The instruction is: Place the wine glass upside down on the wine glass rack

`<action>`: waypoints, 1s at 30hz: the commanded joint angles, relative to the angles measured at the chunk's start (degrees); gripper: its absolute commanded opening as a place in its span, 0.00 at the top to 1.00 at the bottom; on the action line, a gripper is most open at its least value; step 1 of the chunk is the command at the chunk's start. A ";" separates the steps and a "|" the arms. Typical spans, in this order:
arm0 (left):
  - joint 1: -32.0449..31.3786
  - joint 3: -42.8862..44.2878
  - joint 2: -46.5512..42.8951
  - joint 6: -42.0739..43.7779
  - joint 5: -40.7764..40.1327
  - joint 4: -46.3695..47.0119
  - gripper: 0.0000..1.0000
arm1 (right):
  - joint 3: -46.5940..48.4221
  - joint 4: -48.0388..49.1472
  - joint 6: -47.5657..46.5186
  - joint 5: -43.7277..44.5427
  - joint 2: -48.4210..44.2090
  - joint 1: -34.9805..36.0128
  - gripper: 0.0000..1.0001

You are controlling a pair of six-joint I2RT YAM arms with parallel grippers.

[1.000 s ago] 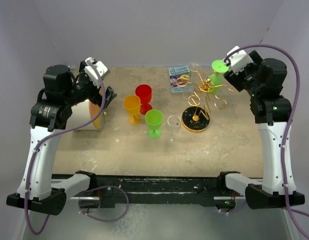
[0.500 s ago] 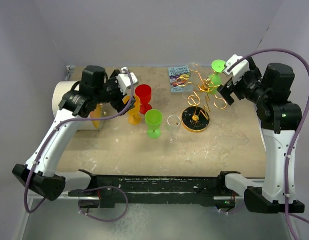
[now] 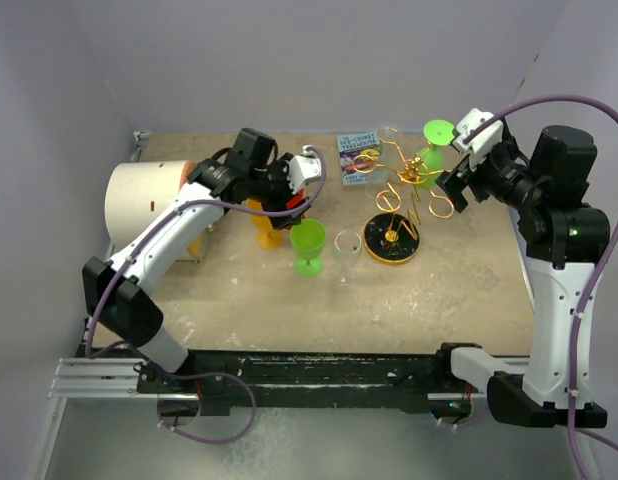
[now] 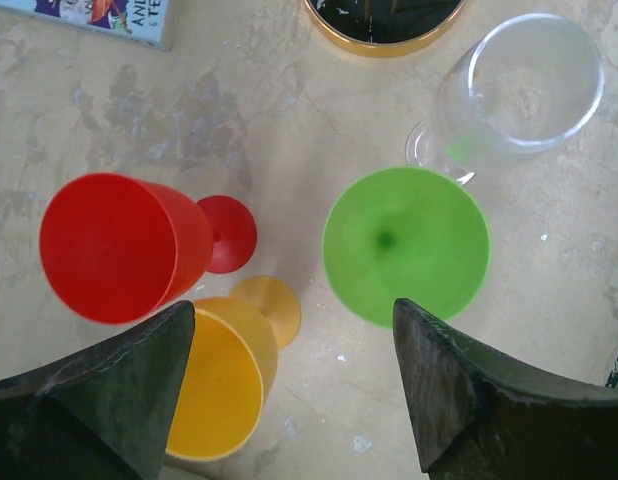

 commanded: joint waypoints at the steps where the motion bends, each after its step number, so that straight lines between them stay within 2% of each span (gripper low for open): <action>1: -1.51 6.55 4.82 1.27 -0.07 -2.13 0.18 | 0.22 1.10 1.25 -0.53 0.82 -0.35 0.11; 12: -3.00 13.26 15.05 1.01 0.35 -7.61 0.32 | -0.69 1.33 1.74 -0.02 1.25 -0.39 0.13; 25: -3.98 14.89 19.14 1.33 1.97 -12.42 0.61 | -2.38 2.04 2.01 -0.16 1.61 -0.44 0.14; 30: -4.37 14.46 18.39 2.60 1.69 -14.27 0.82 | -3.05 2.32 1.90 0.29 1.04 -0.44 0.14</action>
